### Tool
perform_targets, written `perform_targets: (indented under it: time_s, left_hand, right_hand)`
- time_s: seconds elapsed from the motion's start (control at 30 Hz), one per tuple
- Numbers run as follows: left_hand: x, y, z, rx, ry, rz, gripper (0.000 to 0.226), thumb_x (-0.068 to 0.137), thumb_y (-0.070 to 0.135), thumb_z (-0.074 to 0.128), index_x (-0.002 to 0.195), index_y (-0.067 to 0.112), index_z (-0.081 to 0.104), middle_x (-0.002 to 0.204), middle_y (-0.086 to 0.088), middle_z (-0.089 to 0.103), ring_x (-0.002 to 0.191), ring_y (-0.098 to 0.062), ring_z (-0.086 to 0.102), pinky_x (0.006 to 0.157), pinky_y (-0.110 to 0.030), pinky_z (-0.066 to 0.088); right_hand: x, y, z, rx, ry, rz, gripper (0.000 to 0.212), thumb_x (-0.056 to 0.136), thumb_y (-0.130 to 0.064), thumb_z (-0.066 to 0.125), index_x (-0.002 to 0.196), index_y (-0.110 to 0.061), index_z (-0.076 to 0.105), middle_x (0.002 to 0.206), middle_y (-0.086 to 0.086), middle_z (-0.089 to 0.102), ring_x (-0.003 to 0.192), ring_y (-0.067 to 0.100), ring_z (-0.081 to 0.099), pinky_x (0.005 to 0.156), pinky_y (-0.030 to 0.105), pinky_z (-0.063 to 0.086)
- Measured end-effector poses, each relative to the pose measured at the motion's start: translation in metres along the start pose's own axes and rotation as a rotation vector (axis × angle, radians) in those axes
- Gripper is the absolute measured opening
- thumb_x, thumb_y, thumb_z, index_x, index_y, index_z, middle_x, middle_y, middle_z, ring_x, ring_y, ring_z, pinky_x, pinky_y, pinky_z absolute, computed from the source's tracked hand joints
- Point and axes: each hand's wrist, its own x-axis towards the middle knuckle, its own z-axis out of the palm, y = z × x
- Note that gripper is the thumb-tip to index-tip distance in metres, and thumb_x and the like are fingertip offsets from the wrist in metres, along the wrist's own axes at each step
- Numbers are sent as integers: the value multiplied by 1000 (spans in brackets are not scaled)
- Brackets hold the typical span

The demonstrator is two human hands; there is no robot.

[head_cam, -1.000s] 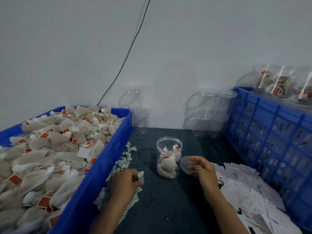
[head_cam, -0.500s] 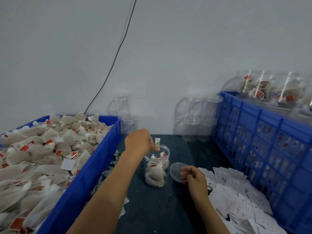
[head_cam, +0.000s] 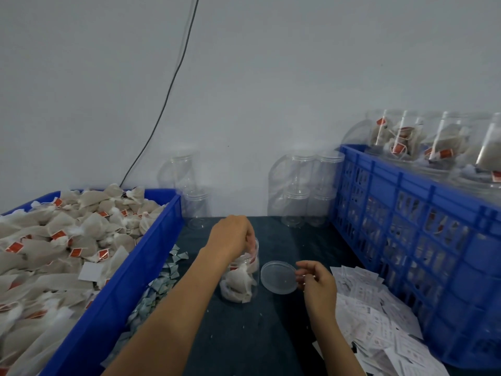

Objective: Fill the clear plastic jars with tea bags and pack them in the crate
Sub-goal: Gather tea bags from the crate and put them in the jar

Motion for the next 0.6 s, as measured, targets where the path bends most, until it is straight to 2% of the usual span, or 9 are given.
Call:
perform_targets:
  time_s: [0.07,0.17,0.2,0.3,0.37,0.43,0.47,0.53,0.6]
  left_hand:
    - [2,2,6,61,-21,-18,13,85,12,62,89,11,75,98,-6,71,90,-27,66,83,-35,53]
    - [7,4,10,107,-141,-71,20,90,10,51,96,0,68,103,-17,68,93,-34,64,79,-35,48]
    - [8,4,8,112,-195,-92,18,90,10,54,92,-1,67,101,-18,68,89,-32,65,74,-34,47]
    - [10,4,-2,78,-360,-102,9,84,12,66,77,9,70,79,-8,69,58,-17,60,59,-26,47]
    - [11,1,-9,-16,-349,-70,12,86,10,62,86,11,75,80,-6,70,63,-16,61,61,-26,50]
    - [9,-4,-15,-131,-263,-46,11,88,9,64,84,14,73,86,-4,73,68,-12,65,65,-21,53]
    - [7,-8,-17,-150,-169,-27,11,88,11,64,82,16,71,86,-1,73,71,-10,66,69,-20,52]
    - [1,-19,-17,-174,101,1,9,91,18,62,85,19,69,89,5,70,80,-8,64,75,-21,50]
    - [-9,-30,-8,-314,358,18,6,93,23,61,94,21,66,92,9,67,84,-5,61,74,-15,44]
  right_hand:
    - [-1,2,1,-35,-11,12,40,82,17,36,84,-11,65,83,10,65,80,23,62,75,37,53]
    - [-1,4,2,-78,-37,34,37,84,15,39,83,-12,65,81,8,65,79,21,63,77,38,53]
    - [0,5,2,-86,-42,44,37,84,15,39,83,-11,65,81,7,65,78,20,63,77,38,52]
    - [1,8,1,-82,-40,60,37,82,16,39,82,-10,65,80,8,65,79,22,62,73,34,50]
    - [2,6,0,-54,-28,64,37,82,15,38,84,-10,65,82,11,66,79,23,62,71,33,49]
    - [4,-1,-5,7,-9,73,37,85,15,36,87,-8,65,83,12,66,77,22,62,66,30,49]
    - [8,-5,-10,36,11,62,36,86,15,36,89,-6,65,82,12,66,75,21,61,64,28,49]
    - [21,-14,-24,57,79,28,36,88,16,35,92,-3,66,81,10,65,74,20,60,65,28,48]
    - [36,-19,-39,17,127,17,35,88,16,36,94,-2,66,83,11,64,75,20,59,67,29,48]
